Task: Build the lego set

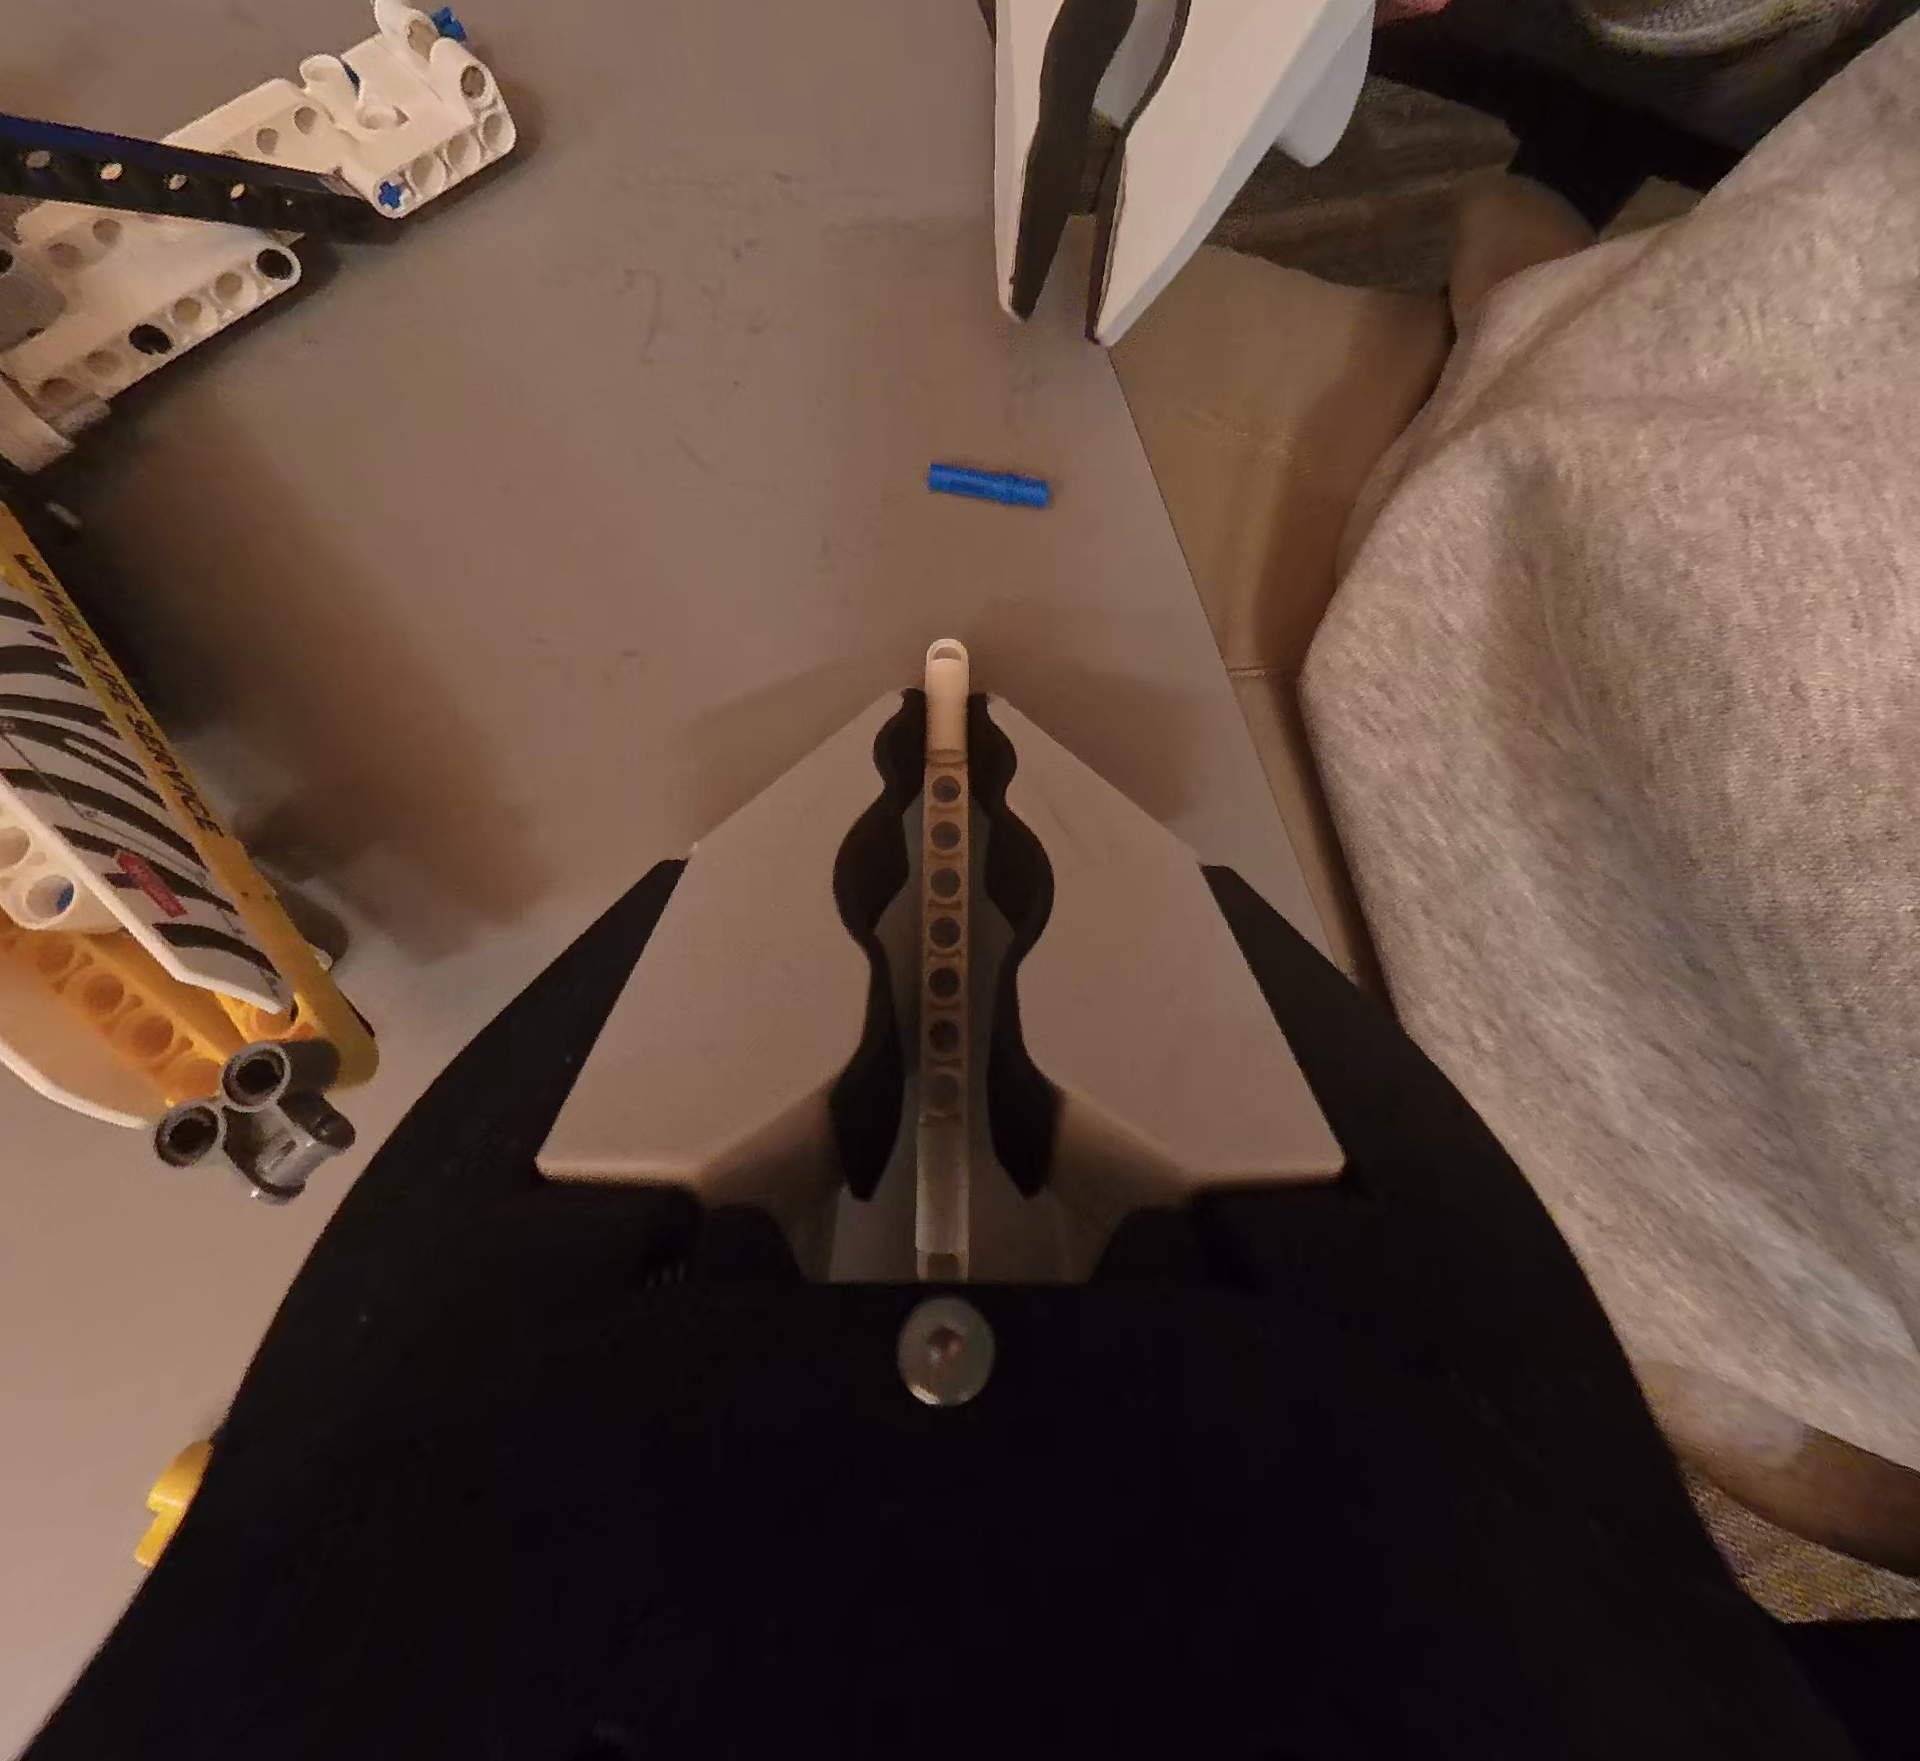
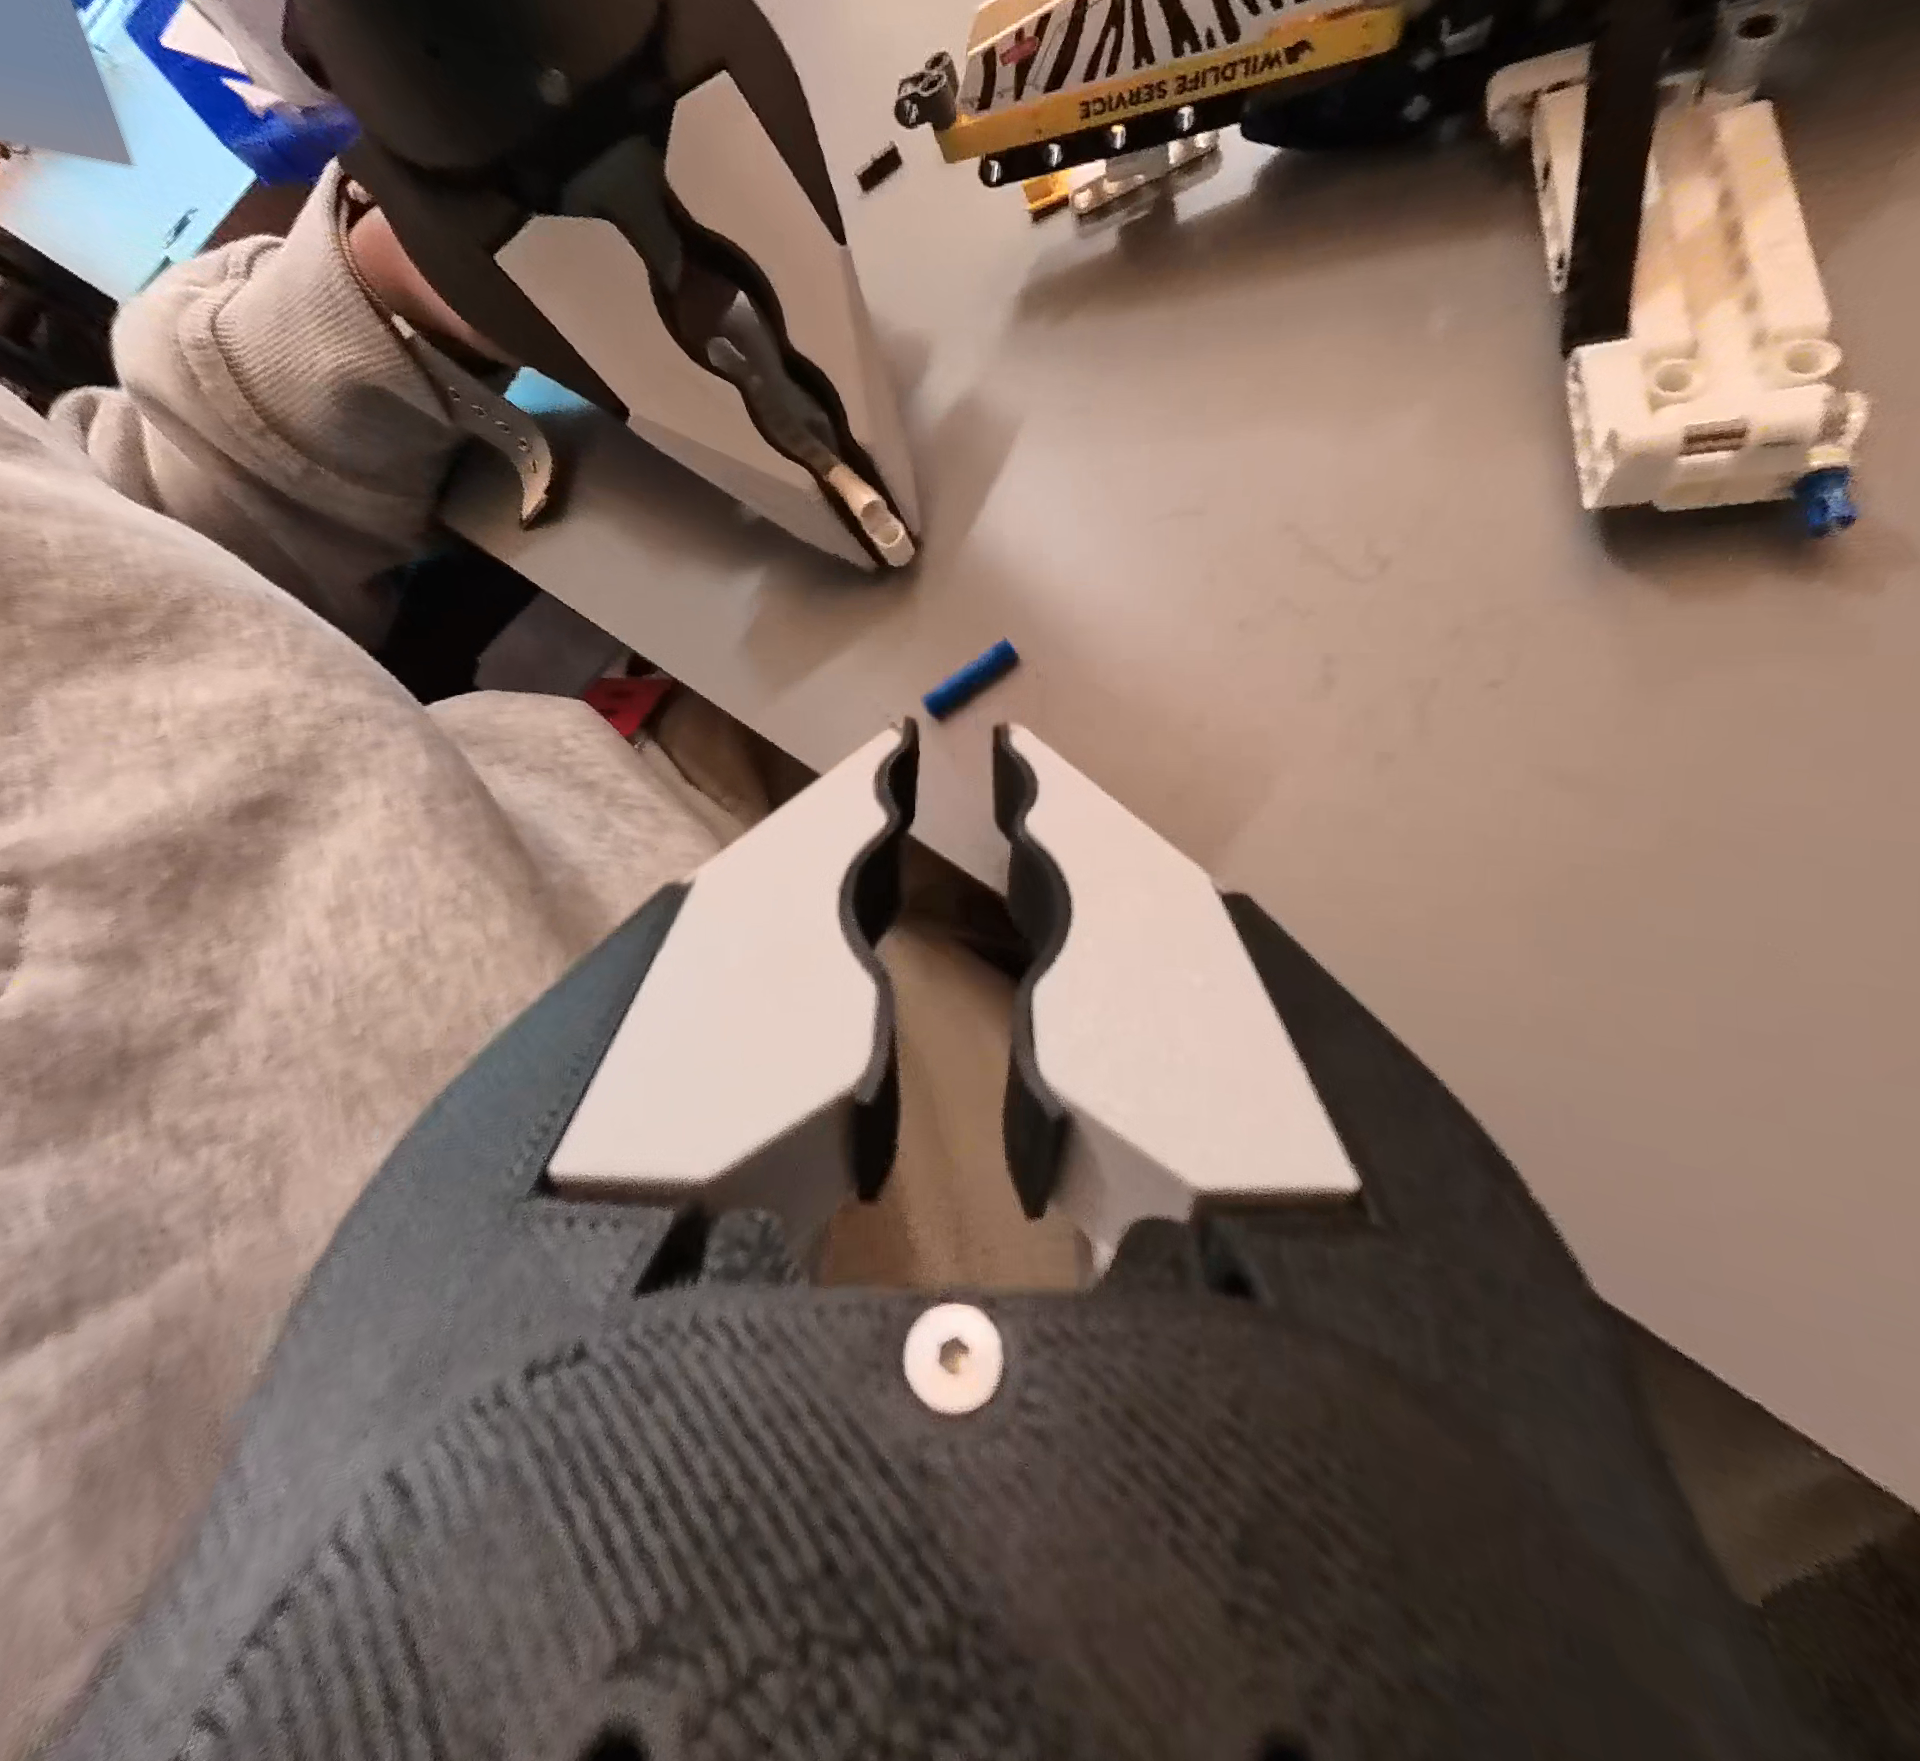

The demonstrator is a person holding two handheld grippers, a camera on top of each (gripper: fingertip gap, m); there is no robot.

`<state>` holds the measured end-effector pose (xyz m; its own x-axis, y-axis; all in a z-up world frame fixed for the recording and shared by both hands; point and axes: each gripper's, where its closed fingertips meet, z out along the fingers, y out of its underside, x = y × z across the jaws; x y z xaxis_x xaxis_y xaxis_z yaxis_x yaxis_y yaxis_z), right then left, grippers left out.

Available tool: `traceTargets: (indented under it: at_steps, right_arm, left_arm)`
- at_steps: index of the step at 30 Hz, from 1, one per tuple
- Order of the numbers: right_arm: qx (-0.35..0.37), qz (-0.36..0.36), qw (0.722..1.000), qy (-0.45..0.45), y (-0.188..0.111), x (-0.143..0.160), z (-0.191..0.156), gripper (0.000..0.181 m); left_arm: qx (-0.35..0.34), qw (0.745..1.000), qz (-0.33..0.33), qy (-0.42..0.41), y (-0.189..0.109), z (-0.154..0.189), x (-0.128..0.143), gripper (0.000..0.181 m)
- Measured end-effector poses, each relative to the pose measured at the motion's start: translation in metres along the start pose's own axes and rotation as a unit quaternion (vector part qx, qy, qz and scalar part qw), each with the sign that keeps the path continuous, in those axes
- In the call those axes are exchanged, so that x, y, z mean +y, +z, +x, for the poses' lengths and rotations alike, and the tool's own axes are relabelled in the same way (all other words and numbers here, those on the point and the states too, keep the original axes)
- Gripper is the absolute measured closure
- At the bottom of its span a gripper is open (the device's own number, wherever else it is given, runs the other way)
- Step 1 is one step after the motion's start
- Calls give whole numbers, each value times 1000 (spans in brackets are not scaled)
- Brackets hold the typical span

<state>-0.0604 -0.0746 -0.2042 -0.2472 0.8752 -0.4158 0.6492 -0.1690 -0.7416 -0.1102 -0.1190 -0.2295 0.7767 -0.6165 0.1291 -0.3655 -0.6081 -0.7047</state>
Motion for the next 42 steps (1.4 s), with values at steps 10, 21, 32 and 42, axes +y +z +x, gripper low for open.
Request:
traceTargets:
  at_steps: [10, 21, 32, 42]
  right_arm:
    - [-93, -49, 926, -362, 12, -20, -12, 173]
    - [-214, -204, 851, -434, 46, 1, -8, 165]
    - [-183, -119, 930, -296, 46, -21, -15, 179]
    - [-134, -172, 924, -314, 54, -20, -21, 179]
  left_arm:
    - [-1, 1000, 0, 0, 0, 0, -1, 172]
    - [12, 1000, 2, -15, -1, 2, -2, 172]
    - [27, 999, 4, -31, -1, 2, -3, 172]
    - [25, 999, 4, -29, 0, 2, -4, 173]
